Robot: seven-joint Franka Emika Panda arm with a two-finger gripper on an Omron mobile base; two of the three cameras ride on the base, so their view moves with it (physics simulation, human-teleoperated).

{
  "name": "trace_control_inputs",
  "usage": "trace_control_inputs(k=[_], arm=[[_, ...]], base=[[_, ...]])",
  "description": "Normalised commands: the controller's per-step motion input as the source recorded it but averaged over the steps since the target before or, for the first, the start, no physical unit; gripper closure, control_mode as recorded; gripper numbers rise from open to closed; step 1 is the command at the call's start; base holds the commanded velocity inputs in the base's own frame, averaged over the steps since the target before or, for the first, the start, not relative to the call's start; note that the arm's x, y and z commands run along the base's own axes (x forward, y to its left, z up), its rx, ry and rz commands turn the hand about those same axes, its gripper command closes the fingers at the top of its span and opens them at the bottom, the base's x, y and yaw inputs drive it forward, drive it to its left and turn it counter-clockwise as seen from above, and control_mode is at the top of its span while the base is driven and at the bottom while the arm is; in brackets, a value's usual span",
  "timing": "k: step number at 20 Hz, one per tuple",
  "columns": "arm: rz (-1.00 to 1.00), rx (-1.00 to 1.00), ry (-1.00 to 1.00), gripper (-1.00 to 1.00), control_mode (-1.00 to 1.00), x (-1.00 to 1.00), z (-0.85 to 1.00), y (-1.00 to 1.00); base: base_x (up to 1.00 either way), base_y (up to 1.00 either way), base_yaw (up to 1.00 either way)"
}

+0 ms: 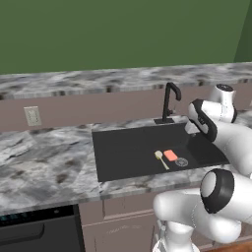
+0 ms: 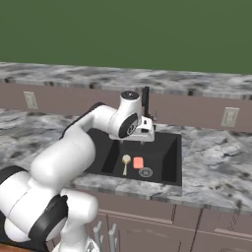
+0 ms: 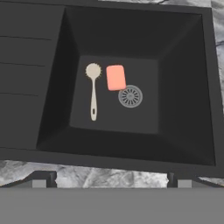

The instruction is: Pick up the dish brush and bar soap from the sink, and place them back in the cabinet, and close the cabinet doors.

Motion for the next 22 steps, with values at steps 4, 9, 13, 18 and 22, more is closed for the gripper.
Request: trace_control_inputs(k=[4,9,13,18,22], arm=[[0.0,0.0,0.0,-1.0,-1.0,0.05,-0.12,0.0],[0.0,0.0,0.01,-1.0,-1.0,0.07,-0.08,0.0],[0.0,0.0,0.01,-1.0,-1.0,0.09,-0.09,-0.01],[0.0,0.0,0.0,-1.0,-1.0,0.02,-0.13,-0.05],[0.0,0.0,0.0,-1.0,-1.0,0.02,-0.23,-0.01]], base=[[0.0,0.0,0.0],[0.0,0.0,0.0],[0.0,0.0,0.0],[0.0,0.0,0.0],[0.0,0.0,0.0]])
